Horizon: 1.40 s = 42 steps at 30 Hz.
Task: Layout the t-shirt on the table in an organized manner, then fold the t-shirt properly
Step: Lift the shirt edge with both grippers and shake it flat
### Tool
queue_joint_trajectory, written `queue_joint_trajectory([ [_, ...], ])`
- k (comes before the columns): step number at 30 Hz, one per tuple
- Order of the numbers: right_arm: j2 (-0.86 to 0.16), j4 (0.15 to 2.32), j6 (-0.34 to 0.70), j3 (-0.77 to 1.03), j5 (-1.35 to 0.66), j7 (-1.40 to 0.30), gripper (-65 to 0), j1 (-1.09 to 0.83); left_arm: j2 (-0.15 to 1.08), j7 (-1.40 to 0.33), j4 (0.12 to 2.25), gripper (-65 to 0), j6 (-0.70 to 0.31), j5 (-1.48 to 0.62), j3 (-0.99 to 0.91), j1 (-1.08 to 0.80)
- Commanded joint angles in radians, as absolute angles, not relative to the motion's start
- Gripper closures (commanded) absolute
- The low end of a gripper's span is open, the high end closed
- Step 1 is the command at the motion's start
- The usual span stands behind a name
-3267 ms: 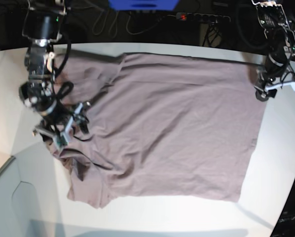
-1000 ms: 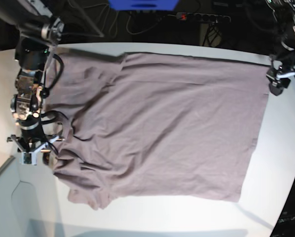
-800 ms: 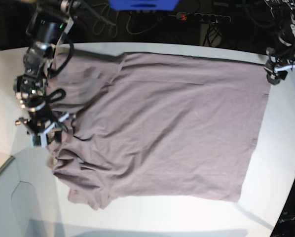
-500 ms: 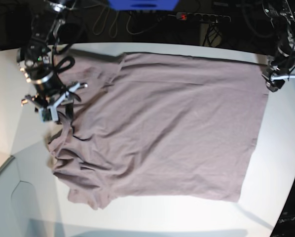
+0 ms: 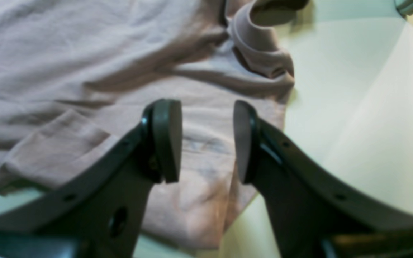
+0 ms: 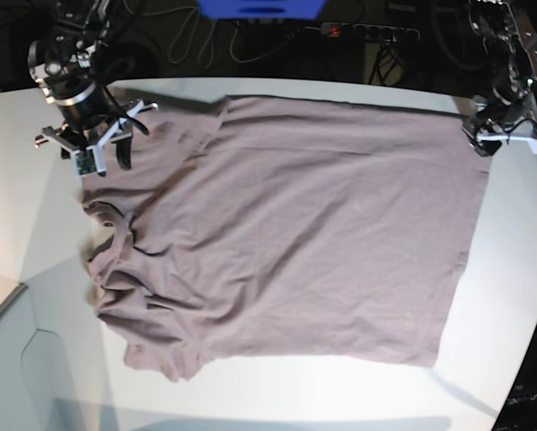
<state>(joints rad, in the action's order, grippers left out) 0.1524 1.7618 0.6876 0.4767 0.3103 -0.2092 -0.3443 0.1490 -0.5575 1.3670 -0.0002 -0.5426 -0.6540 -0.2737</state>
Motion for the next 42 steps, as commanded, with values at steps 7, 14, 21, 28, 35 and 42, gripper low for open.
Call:
queue_joint_trajectory([
  [7,0.150,1.784,0.698,0.478,0.297,-0.182,-24.3,-0.351,0.165,-0.538,1.328,-43.0,-0.005,-0.544,-0.657,-0.268],
  [14,0.157,1.782,0.698,0.467,0.297,-0.191,-33.5,-0.380,0.163,-0.533,1.320,-14.6,-0.005,-0.544,-0.662,-0.268],
  [21,0.157,1.768,0.698,0.493,0.297,-0.315,-44.3,-0.329,0.163,-0.538,1.320,-0.5,-0.005,-0.552,-0.659,-0.268],
  [28,0.157,1.690,0.698,0.578,0.298,-0.387,-44.1,-0.275,0.159,-0.538,1.320,0.0,-0.005,-0.555,-0.664,-0.268],
  [35,0.151,1.612,0.698,0.575,0.298,-0.386,-44.0,-0.277,0.159,-0.539,1.322,0.0,-0.005,-0.555,-0.664,-0.268],
  [42,0.150,1.587,0.698,0.575,0.298,-0.384,-41.8,-0.272,0.160,-0.539,1.322,0.0,-0.005,-0.555,-0.664,-0.268],
])
